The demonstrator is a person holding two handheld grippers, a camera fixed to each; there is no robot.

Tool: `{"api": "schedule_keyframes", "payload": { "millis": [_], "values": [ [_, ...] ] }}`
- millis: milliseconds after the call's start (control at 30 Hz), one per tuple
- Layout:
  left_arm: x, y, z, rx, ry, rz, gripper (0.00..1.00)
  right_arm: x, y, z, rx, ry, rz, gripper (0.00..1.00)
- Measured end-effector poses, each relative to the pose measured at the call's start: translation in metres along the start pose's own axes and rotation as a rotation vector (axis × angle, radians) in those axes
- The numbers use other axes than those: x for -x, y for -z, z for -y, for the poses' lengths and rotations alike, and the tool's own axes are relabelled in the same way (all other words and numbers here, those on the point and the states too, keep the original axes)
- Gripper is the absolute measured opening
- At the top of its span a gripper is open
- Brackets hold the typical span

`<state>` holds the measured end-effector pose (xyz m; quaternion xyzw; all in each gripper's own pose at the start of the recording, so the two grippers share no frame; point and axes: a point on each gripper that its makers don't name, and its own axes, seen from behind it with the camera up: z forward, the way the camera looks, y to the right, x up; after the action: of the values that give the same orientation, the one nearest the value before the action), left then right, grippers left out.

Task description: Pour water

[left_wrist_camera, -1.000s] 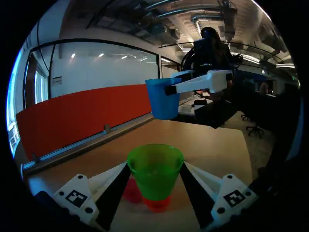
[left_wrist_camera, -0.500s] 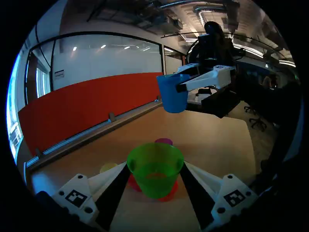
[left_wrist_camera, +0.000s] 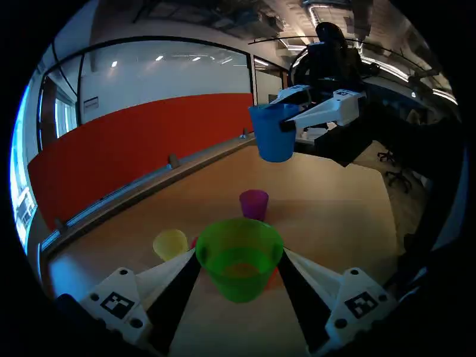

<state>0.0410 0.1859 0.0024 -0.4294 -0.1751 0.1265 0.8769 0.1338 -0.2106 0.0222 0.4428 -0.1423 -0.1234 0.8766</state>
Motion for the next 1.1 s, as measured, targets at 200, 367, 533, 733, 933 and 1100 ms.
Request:
{"api": "schedule_keyframes", "payload": {
  "millis": [200,367,533,733,933,1100],
  "values": [
    [0.016,-0.001,0.002,0.002,0.005,0.041,0.87,0.016,-0.003,-0.002,0.001,0.011,0.031,0.92],
    [0.029,-0.003,0.002,0.001,-0.003,0.075,0.87,0.029,-0.005,0.000,-0.006,0.023,0.056,0.92],
    [0.041,-0.005,0.000,0.006,-0.006,0.105,0.87,0.043,-0.009,0.001,-0.014,0.036,0.082,0.92],
    [0.056,-0.008,0.000,0.013,-0.013,0.142,0.87,0.061,-0.014,0.003,-0.024,0.048,0.111,0.92],
    [0.074,-0.012,-0.002,0.022,-0.016,0.186,0.87,0.077,-0.021,0.005,-0.035,0.048,0.138,0.92],
    [0.084,-0.014,-0.004,0.034,-0.005,0.213,0.87,0.091,-0.027,0.006,-0.042,0.057,0.161,0.92]
  ]
}}
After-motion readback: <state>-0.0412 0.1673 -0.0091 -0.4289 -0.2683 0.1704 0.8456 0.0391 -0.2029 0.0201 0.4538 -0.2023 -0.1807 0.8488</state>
